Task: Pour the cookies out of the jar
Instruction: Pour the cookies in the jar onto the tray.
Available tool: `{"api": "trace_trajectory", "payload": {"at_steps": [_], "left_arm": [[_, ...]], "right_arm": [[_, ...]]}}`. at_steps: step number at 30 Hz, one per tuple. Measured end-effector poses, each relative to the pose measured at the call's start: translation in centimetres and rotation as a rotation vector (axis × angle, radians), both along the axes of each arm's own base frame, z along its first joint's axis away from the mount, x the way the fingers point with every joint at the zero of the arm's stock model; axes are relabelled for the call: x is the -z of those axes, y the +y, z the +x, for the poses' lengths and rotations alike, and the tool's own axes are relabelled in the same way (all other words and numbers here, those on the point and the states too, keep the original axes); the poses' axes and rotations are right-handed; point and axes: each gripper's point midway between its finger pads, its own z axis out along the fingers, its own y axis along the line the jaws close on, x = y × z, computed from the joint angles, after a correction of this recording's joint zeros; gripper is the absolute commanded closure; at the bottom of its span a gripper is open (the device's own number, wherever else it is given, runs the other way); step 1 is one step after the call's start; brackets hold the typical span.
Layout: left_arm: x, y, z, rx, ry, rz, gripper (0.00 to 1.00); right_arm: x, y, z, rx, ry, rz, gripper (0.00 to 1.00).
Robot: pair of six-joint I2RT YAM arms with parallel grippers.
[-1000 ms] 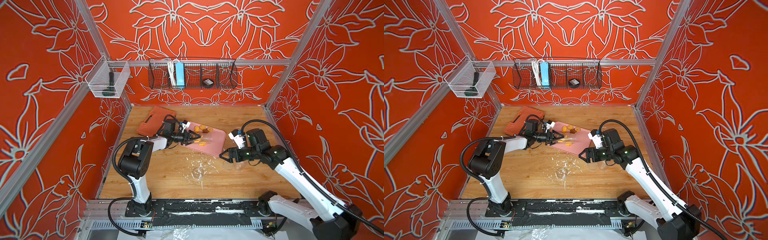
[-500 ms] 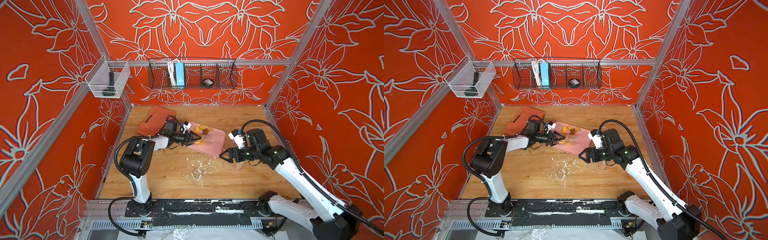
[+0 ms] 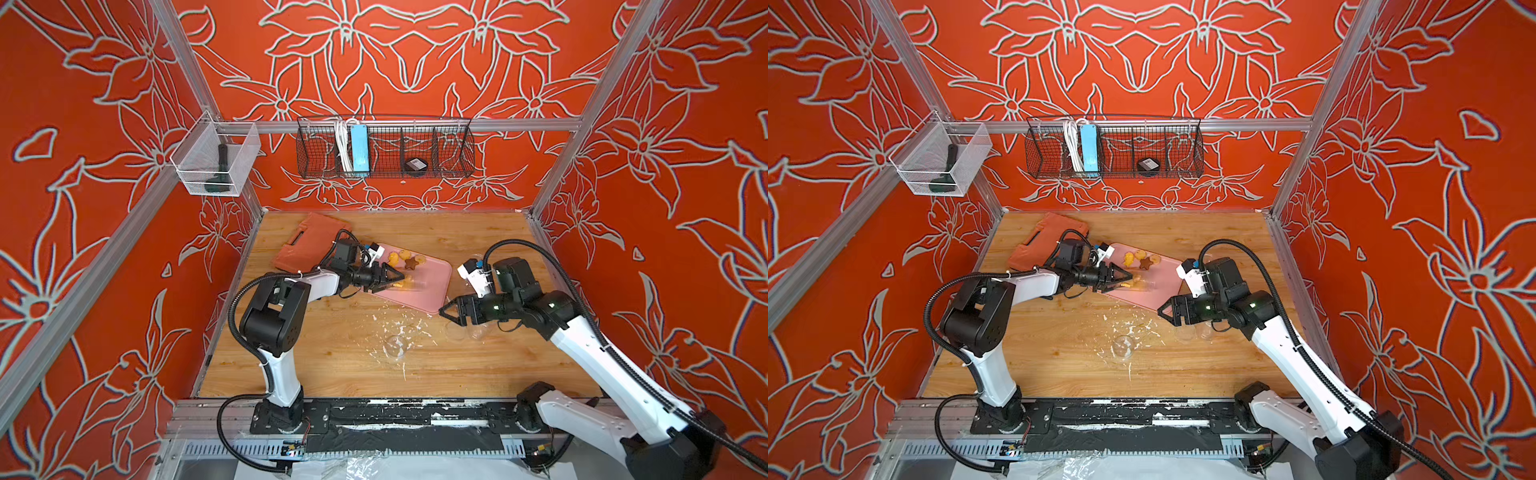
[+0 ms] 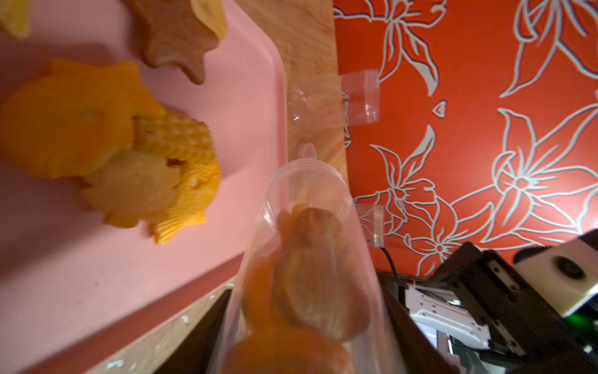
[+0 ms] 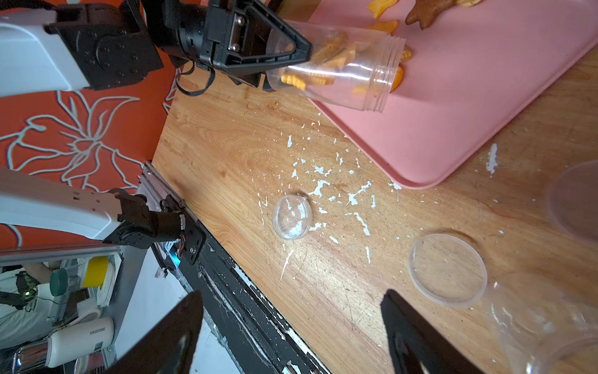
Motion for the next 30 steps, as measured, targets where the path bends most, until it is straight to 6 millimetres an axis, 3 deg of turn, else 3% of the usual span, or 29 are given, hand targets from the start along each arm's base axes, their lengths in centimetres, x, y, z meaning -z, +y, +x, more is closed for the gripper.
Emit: {"api": "trace_trajectory", "payload": {"at_steps": [22,30], "left_arm": [[-0.5,-0.2,-0.7,0.039,0.005,-0.044,0.42],[0.8,0.6,-0.1,-0.002,0.007,0.039,0.43]], "right_arm": [[0.4,0.0,-0.1,-0.001,0.010,-0.003,0.12],[0.5,-0.1,-0.1,0.001,0.012,-0.003,0.12]]}}
